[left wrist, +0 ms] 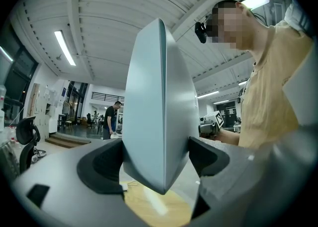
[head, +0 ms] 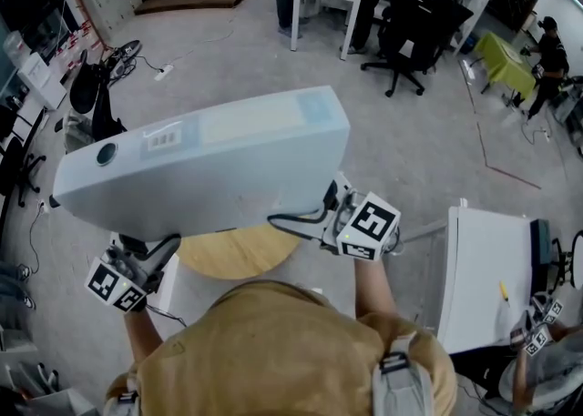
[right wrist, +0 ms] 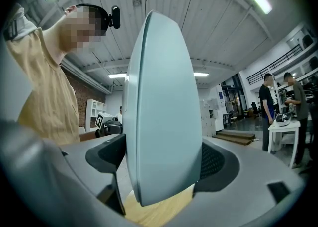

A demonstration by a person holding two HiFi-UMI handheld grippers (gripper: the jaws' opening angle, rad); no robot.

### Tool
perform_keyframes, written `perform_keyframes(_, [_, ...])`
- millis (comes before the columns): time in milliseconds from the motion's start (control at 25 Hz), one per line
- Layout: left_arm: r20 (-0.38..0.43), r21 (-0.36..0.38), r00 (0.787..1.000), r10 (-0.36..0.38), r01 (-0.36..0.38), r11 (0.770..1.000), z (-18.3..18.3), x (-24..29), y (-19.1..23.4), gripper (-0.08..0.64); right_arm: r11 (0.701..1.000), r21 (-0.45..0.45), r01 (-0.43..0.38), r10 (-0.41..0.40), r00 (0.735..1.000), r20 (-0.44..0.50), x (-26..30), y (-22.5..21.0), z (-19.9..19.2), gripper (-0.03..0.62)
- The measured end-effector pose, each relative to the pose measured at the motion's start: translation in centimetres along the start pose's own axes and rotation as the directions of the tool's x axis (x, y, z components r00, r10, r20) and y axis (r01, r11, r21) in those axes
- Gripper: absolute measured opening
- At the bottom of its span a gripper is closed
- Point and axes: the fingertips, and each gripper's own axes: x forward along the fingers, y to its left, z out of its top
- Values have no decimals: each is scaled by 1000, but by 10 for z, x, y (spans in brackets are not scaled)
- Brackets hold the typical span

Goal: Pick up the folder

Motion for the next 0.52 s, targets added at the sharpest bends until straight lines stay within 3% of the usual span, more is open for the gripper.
perform_keyframes(520, [-46, -35, 999, 16, -17, 999, -5, -3, 1, 403, 999, 32, -5, 5, 1000, -17, 4, 2, -5, 388])
